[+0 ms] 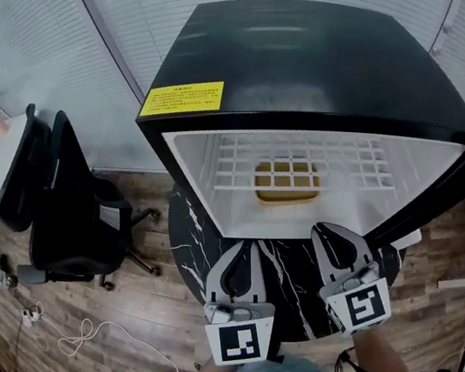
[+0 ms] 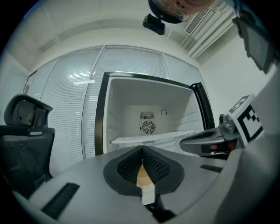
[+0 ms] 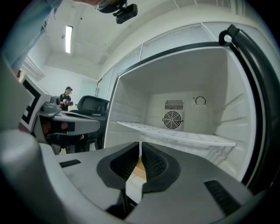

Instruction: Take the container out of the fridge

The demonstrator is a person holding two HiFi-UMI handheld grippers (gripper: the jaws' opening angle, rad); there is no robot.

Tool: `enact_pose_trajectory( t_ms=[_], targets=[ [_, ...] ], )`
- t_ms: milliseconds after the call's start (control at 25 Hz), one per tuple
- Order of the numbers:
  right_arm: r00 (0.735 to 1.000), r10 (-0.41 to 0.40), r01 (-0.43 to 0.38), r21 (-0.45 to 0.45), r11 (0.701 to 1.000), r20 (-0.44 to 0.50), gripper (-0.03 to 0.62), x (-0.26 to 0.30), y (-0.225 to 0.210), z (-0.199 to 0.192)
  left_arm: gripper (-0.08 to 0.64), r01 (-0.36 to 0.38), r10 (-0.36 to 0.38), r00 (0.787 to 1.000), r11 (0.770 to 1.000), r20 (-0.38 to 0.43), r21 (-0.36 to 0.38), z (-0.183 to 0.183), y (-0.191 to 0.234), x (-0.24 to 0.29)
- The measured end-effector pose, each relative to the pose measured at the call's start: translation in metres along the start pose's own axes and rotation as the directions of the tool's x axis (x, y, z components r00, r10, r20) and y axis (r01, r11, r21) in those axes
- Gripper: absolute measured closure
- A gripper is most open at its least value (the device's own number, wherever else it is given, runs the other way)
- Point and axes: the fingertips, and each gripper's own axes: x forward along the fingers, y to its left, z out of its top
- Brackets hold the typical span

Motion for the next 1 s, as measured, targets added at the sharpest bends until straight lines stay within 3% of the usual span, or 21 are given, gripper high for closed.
enact_pose_trajectory(
  t_ms=[280,600,800,1000],
  targets=[
    [0.998,0.039,-0.039,-0.001,0.999,-0.048,0.549,0.050,-0.012,-0.027,0.546,0.002,-0.004,0.998,0.999,-0.070,-0.036,-0.034,0.011,0.038],
    [0.988,0.108,-0.111,-0.014,0.994,-0.113,0.489,0.096,-0.014,-0.050,0.546,0.014,-0.022,0.993,0.998,-0.120,-0.063,-0.060,0.019,0.063],
    [0.969,0.152,-0.181,-0.140,0.973,-0.197,0.471,0.119,-0.011,-0.069,0.546,-0.011,-0.001,0.989,0.997,-0.150,-0.081,-0.073,0.031,0.072],
    [0.940,0.174,-0.256,-0.269,0.928,-0.293,0.468,0.136,-0.008,-0.090,0.546,-0.009,-0.003,0.986,0.997,-0.164,-0.072,-0.079,0.038,0.079]
  ],
)
